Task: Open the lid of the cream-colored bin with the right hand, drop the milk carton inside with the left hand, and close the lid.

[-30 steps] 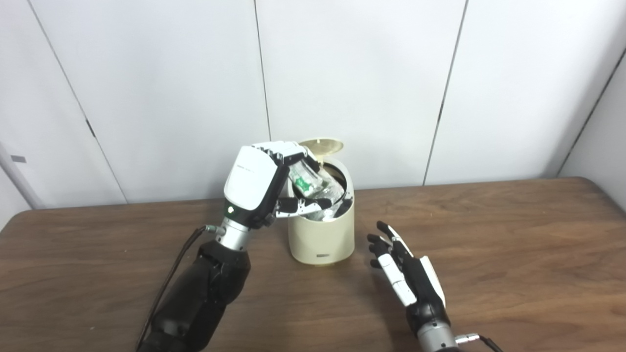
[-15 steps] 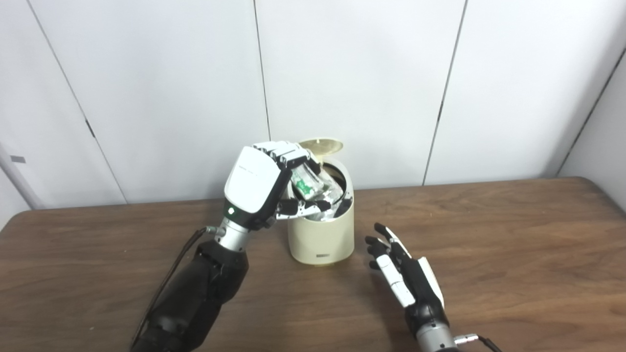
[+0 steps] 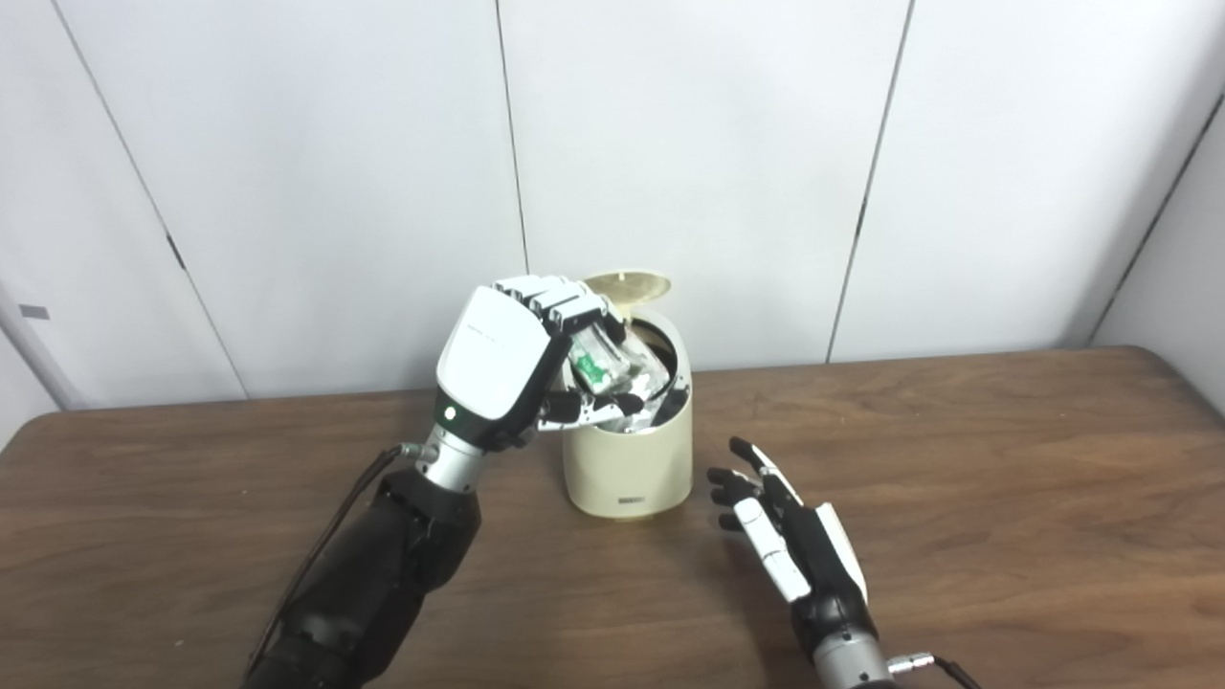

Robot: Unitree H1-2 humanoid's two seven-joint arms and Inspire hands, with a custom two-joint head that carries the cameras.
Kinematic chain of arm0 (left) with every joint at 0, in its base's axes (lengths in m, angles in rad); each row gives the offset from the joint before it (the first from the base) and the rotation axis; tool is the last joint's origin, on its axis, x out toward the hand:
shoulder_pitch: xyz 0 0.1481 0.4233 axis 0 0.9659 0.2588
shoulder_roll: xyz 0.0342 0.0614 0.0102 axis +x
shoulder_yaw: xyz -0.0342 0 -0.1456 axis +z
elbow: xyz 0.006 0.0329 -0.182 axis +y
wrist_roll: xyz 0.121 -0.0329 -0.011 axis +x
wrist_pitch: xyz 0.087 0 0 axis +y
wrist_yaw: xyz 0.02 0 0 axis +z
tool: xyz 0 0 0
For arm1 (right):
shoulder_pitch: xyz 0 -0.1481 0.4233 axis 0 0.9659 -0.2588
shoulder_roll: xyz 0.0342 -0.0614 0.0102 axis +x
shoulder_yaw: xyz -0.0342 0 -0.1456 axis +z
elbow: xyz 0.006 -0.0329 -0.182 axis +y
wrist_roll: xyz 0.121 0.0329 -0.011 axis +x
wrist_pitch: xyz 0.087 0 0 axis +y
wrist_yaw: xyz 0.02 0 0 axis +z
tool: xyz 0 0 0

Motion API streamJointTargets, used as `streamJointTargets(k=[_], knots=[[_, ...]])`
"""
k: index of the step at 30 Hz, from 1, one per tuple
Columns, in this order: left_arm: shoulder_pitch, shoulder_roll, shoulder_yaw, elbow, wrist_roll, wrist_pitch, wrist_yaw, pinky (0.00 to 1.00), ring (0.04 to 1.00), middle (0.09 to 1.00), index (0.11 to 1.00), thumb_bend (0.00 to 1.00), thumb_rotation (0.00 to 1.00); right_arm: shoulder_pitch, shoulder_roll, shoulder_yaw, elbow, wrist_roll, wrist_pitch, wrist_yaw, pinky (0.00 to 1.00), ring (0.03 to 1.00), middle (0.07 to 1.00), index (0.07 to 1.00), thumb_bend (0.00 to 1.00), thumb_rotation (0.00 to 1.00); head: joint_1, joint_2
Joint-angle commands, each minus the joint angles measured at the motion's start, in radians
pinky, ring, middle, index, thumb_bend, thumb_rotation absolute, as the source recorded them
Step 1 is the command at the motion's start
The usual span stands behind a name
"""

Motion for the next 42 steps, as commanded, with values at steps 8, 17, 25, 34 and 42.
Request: streamJointTargets(k=[8, 17, 25, 34, 42], knots=[[-0.077, 0.015, -0.007, 0.015, 0.006, 0.038, 0.032, 0.33, 0.471, 0.490, 0.463, 0.48, 0.00, -0.030, -0.007, 0.006, -0.044, 0.002, -0.005, 0.018, 0.76, 0.796, 0.782, 0.871, 0.53, 0.92, 0.001, -0.001], [-0.075, 0.017, -0.018, 0.009, 0.007, 0.067, 0.027, 0.31, 0.437, 0.470, 0.474, 0.48, 0.00, -0.029, -0.030, 0.022, -0.062, -0.014, 0.024, 0.040, 0.75, 0.793, 0.773, 0.817, 0.51, 0.95, 0.004, 0.001], [-0.084, 0.021, -0.027, 0.015, 0.005, 0.072, 0.023, 0.31, 0.436, 0.468, 0.466, 0.48, 0.00, -0.029, -0.036, 0.031, -0.071, -0.014, 0.032, 0.051, 0.72, 0.769, 0.756, 0.782, 0.48, 0.92, 0.003, 0.002], [-0.063, 0.018, -0.013, -0.039, -0.007, 0.124, -0.040, 0.31, 0.421, 0.442, 0.491, 0.47, 0.00, -0.031, -0.047, 0.037, -0.074, -0.020, 0.032, 0.064, 0.73, 0.762, 0.747, 0.774, 0.50, 0.94, 0.003, 0.005], [-0.040, 0.014, -0.005, -0.108, 0.001, 0.209, -0.143, 0.43, 0.555, 0.627, 0.608, 0.93, 0.00, -0.029, -0.052, 0.038, -0.072, -0.017, 0.027, 0.067, 0.72, 0.763, 0.752, 0.780, 0.52, 0.95, 0.005, 0.006]])
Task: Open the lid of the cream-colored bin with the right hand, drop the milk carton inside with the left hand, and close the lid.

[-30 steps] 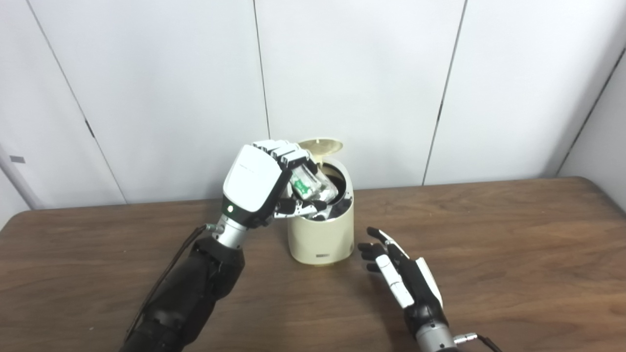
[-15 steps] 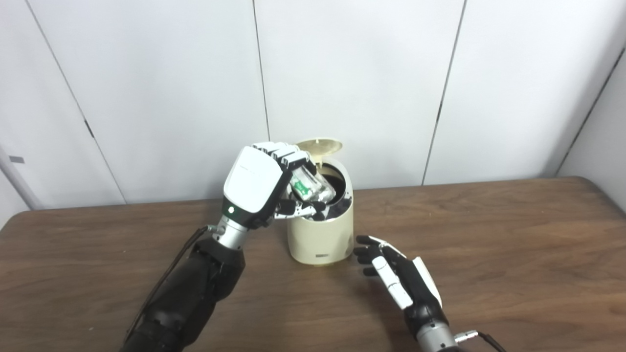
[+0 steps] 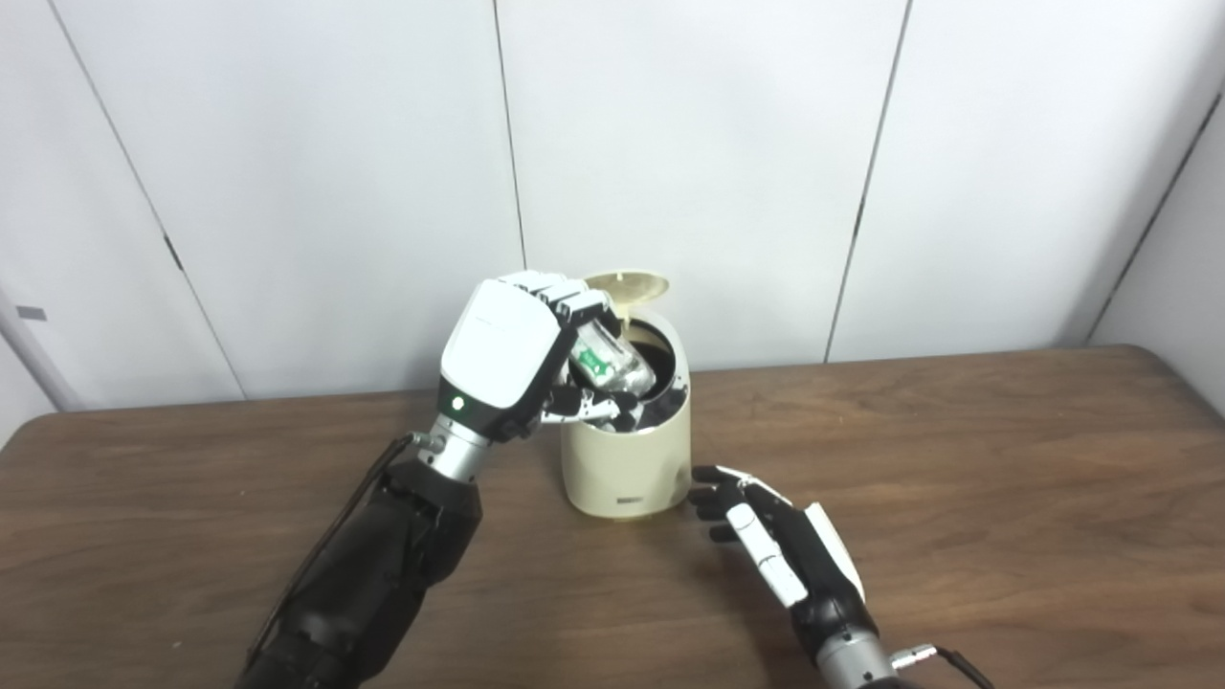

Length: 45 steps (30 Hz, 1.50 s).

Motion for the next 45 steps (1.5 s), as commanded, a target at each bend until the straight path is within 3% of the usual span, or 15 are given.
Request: streamJointTargets(k=[1, 14, 23, 26, 29, 30, 31, 32, 35, 45], knots=[[-0.043, 0.008, 0.022, -0.051, -0.005, 0.040, -0.011, 0.42, 0.550, 0.637, 0.621, 0.97, 0.00, -0.028, 0.003, 0.004, -0.039, 0.003, -0.017, 0.007, 0.72, 0.764, 0.752, 0.781, 0.52, 0.95, 0.000, 0.001], [-0.038, 0.006, 0.016, -0.064, -0.001, 0.095, -0.028, 0.43, 0.599, 0.713, 0.687, 1.00, 0.06, -0.027, 0.005, 0.002, -0.040, 0.005, -0.009, 0.007, 0.73, 0.770, 0.753, 0.791, 0.51, 0.95, 0.001, 0.003], [-0.037, 0.007, 0.020, -0.051, -0.021, 0.060, 0.006, 0.40, 0.535, 0.639, 0.643, 1.00, 0.02, -0.027, 0.001, 0.004, -0.041, 0.002, -0.009, 0.009, 0.73, 0.771, 0.758, 0.795, 0.51, 0.96, -0.001, 0.003], [-0.027, 0.007, 0.028, -0.057, -0.049, 0.027, 0.023, 0.43, 0.526, 0.587, 0.586, 0.93, 0.00, -0.027, 0.002, 0.000, -0.042, 0.010, -0.017, 0.009, 0.74, 0.772, 0.755, 0.783, 0.49, 0.94, -0.001, 0.007], [0.001, 0.002, 0.058, -0.097, -0.169, -0.036, -0.043, 0.42, 0.508, 0.583, 0.576, 0.85, 0.00, -0.026, 0.002, -0.006, -0.046, 0.018, -0.009, 0.010, 0.74, 0.775, 0.757, 0.792, 0.49, 0.94, -0.002, 0.007], [0.010, 0.001, 0.068, -0.111, -0.206, -0.056, -0.062, 0.39, 0.470, 0.576, 0.535, 0.69, 0.02, -0.026, 0.000, -0.006, -0.048, 0.016, -0.005, 0.009, 0.74, 0.780, 0.762, 0.798, 0.49, 0.94, -0.002, 0.007], [0.018, 0.000, 0.078, -0.126, -0.241, -0.075, -0.080, 0.35, 0.429, 0.563, 0.514, 0.61, 0.04, -0.026, -0.002, -0.006, -0.050, 0.012, -0.002, 0.008, 0.74, 0.782, 0.766, 0.802, 0.49, 0.95, -0.004, 0.007], [0.026, -0.001, 0.089, -0.141, -0.281, -0.092, -0.102, 0.31, 0.380, 0.477, 0.509, 0.56, 0.01, -0.026, -0.004, -0.007, -0.053, 0.010, 0.001, 0.008, 0.74, 0.784, 0.770, 0.805, 0.50, 0.96, -0.005, 0.008], [0.058, -0.011, 0.131, -0.199, -0.399, -0.099, -0.189, 0.28, 0.344, 0.427, 0.511, 0.52, 0.00, -0.023, -0.006, -0.015, -0.063, 0.016, 0.005, 0.005, 0.73, 0.783, 0.778, 0.814, 0.49, 0.95, -0.008, 0.011], [0.213, -0.059, 0.286, -0.442, -0.649, 0.066, -0.403, 0.28, 0.378, 0.439, 0.514, 0.52, 0.00, -0.002, -0.036, -0.053, -0.126, 0.023, 0.014, 0.006, 0.73, 0.802, 0.794, 0.824, 0.51, 0.96, -0.005, 0.021]])
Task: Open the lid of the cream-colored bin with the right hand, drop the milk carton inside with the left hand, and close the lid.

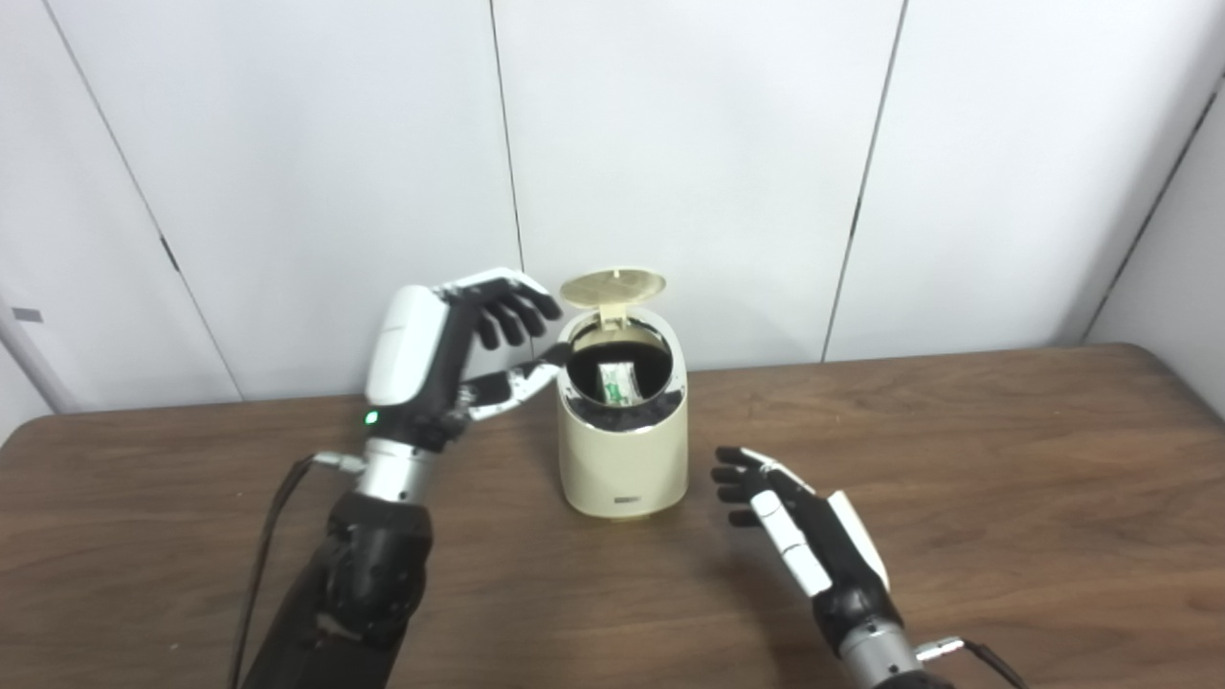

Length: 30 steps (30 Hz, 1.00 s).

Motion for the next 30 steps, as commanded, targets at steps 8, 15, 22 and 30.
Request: streamJointTargets(k=[8, 15, 22, 30], knots=[[0.128, -0.020, 0.128, -0.104, -0.148, 0.116, -0.066, 0.30, 0.404, 0.454, 0.534, 0.51, 0.00, -0.042, -0.057, -0.062, -0.077, 0.047, 0.028, 0.030, 0.76, 0.841, 0.821, 0.834, 0.57, 0.97, 0.003, 0.000], [0.242, -0.083, 0.154, -0.170, -0.253, 0.282, -0.125, 0.35, 0.420, 0.545, 0.499, 0.50, 0.08, -0.134, -0.101, -0.085, -0.082, 0.055, 0.081, 0.052, 0.78, 0.866, 0.857, 0.854, 0.57, 0.95, 0.028, 0.007], [0.330, -0.121, 0.146, -0.181, -0.295, 0.268, -0.151, 0.55, 0.615, 0.707, 0.747, 0.41, 0.45, -0.257, -0.118, -0.088, -0.012, 0.073, 0.042, 0.063, 0.84, 0.909, 0.911, 0.888, 0.57, 0.96, 0.039, 0.012], [0.388, -0.107, 0.127, -0.175, -0.296, 0.282, -0.189, 0.81, 0.831, 0.891, 0.915, 0.45, 0.77, -0.381, -0.143, -0.033, 0.031, -0.009, 0.021, 0.060, 0.81, 0.898, 0.906, 0.879, 0.60, 0.99, 0.045, 0.012]])
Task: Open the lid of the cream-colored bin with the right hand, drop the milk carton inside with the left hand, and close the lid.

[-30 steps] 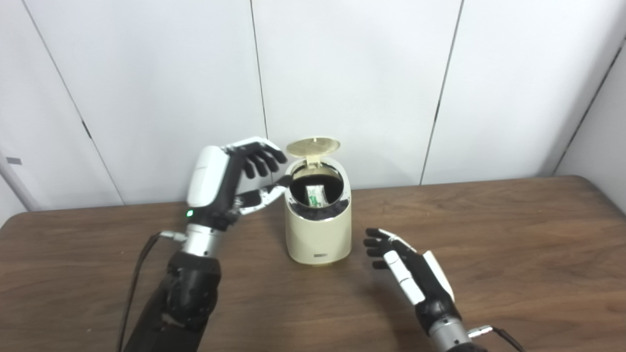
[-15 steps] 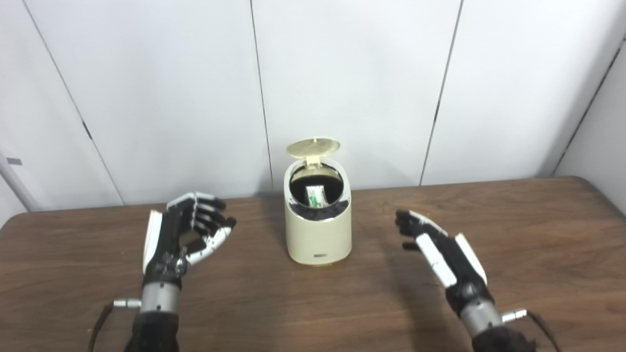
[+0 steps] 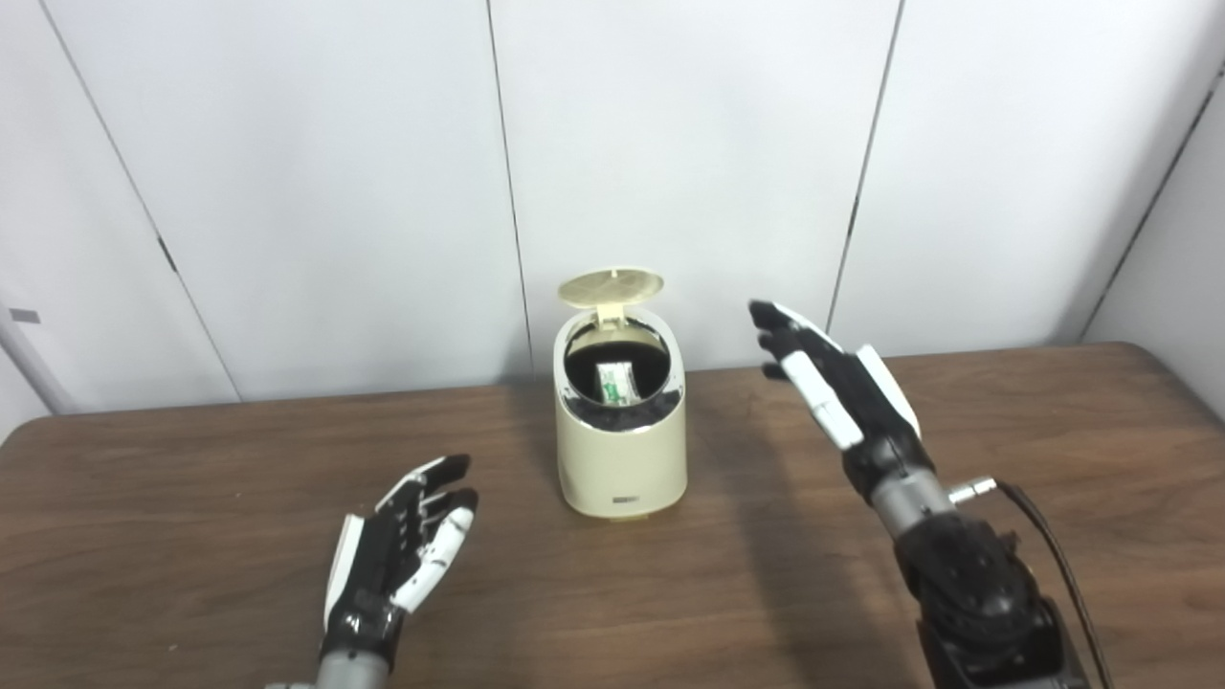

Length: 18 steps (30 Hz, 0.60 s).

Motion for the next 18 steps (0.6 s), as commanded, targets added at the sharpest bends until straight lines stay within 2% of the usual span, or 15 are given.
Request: streamJointTargets(k=[1, 5, 8, 13, 18], knots=[[-0.004, 0.001, -0.004, -0.027, 0.004, -0.023, -0.002, 0.83, 0.848, 0.905, 0.925, 0.45, 0.78, -0.069, -0.019, 0.017, -0.012, -0.042, -0.058, -0.008, 0.82, 0.902, 0.905, 0.877, 0.60, 1.00, 0.004, 0.002], [0.020, -0.013, -0.003, 0.017, 0.003, -0.086, 0.021, 0.87, 0.900, 0.932, 0.942, 0.45, 0.76, -0.135, -0.032, 0.059, 0.035, -0.113, -0.080, -0.016, 0.81, 0.892, 0.891, 0.880, 0.63, 1.00, 0.015, 0.000], [0.033, -0.019, 0.000, 0.062, 0.026, -0.145, 0.052, 0.87, 0.921, 0.936, 0.929, 0.45, 0.76, -0.189, -0.059, 0.094, 0.075, -0.157, -0.082, 0.010, 0.79, 0.868, 0.904, 0.904, 0.60, 1.00, 0.013, -0.001], [0.046, -0.026, 0.006, 0.109, 0.024, -0.199, 0.066, 0.90, 0.940, 0.936, 0.933, 0.49, 0.78, -0.272, -0.097, 0.143, 0.114, -0.220, -0.065, 0.054, 0.79, 0.882, 0.924, 0.925, 0.54, 0.99, 0.026, 0.000], [0.060, -0.031, 0.003, 0.127, 0.053, -0.220, 0.084, 0.83, 0.895, 0.921, 0.942, 0.48, 0.80, -0.330, -0.102, 0.172, 0.155, -0.254, -0.082, 0.079, 0.84, 0.908, 0.923, 0.916, 0.55, 0.95, 0.032, 0.001]])
